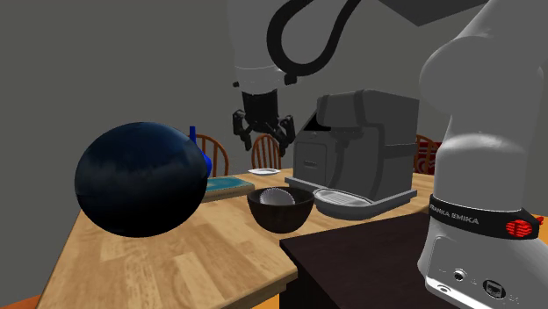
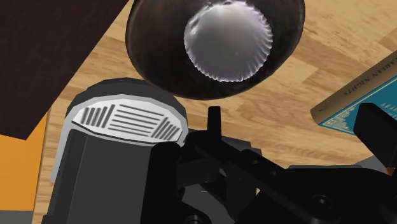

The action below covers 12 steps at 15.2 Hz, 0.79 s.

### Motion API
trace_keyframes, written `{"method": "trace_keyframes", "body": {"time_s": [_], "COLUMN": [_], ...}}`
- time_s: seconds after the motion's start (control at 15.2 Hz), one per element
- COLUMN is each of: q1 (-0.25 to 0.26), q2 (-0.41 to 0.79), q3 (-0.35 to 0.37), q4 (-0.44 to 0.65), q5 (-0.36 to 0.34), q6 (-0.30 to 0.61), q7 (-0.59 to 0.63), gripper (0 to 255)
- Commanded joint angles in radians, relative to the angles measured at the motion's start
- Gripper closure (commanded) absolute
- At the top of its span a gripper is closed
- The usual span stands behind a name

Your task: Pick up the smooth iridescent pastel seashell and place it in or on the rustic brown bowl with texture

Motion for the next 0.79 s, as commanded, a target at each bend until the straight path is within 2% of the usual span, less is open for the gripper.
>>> {"method": "trace_keyframes", "body": {"time_s": [0.0,0.26,0.33,0.73], "q1": [-0.003,-0.003,-0.003,-0.003], "q2": [0.003,0.002,0.002,0.002], "q3": [0.002,0.002,0.002,0.002], "q4": [0.0,0.0,0.0,0.0], "q5": [-0.003,-0.002,-0.002,-0.002], "q6": [0.003,0.003,0.003,0.003], "q7": [0.002,0.002,0.002,0.002], "gripper": [0,0,255,255]}}
